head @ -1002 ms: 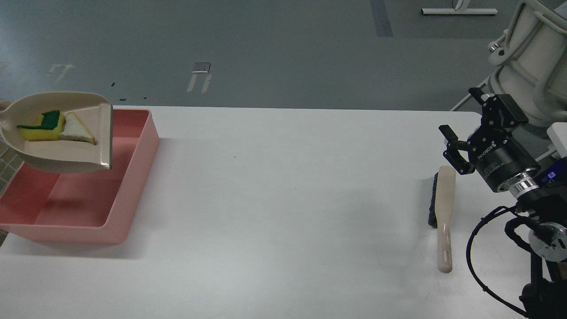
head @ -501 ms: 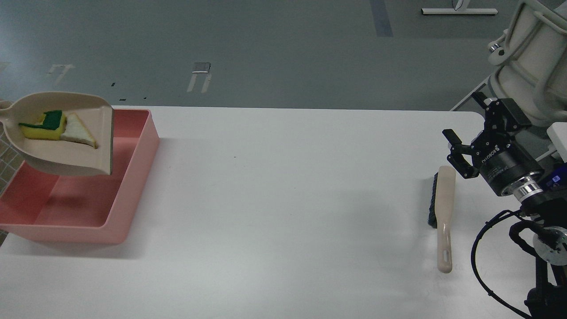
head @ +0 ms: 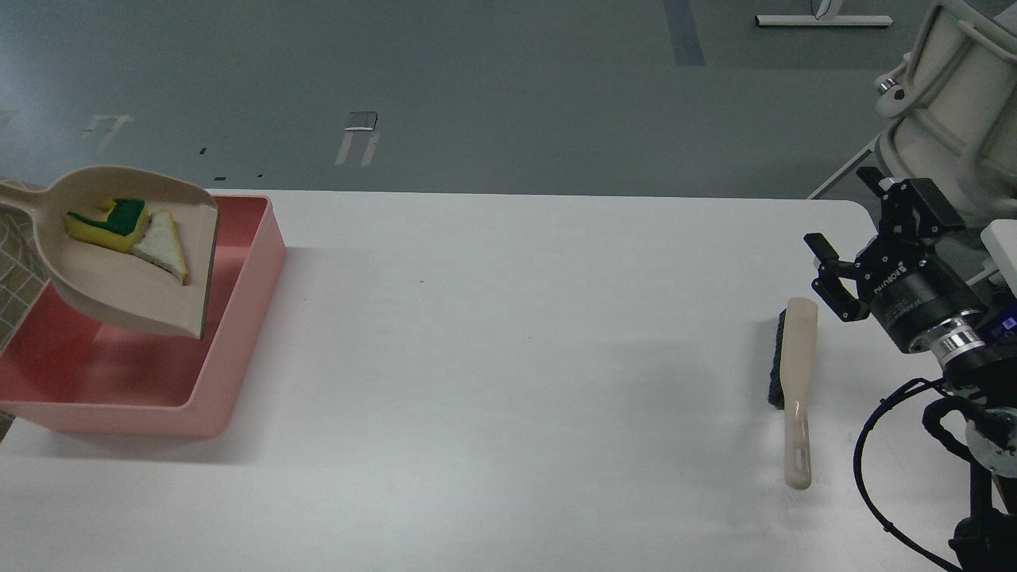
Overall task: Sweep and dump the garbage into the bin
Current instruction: 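Tilt the dustpan with the left gripper to dump contents into the bin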
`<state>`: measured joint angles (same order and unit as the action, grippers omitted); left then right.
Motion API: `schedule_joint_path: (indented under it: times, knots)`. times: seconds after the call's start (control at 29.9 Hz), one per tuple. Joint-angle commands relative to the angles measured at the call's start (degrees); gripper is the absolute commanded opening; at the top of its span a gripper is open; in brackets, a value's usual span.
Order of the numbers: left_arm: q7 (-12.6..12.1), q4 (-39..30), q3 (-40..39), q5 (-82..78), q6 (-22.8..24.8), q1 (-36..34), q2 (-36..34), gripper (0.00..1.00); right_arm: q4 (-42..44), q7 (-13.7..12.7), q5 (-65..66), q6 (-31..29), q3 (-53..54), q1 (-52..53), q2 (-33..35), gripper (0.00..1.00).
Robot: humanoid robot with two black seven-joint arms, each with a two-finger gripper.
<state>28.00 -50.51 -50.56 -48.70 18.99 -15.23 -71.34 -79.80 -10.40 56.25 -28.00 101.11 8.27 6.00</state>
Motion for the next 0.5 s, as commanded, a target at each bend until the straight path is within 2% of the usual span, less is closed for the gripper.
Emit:
schedule_joint_path:
  times: [0.0,0.23,0.47]
  knots:
    - [0.0,-0.2,0.0,-5.4,-0.8,-0.4,-0.1,0.0,-0.1,0.0,-0.1,0.0,0.0,0.0,0.1,1.0]
    - [0.0,-0.8,-0.1,-7.3,-1.5,-1.0,-2.0,0.0,0.0,0.0,-0.1,0.0,0.1,0.1,0.1,1.0]
    - [0.0,-4.2,0.1,-7.7,-1.5,-3.9,-6.2,0.0,0.0,0.1,-0.1,0.0,0.1,0.1,0.0,1.0]
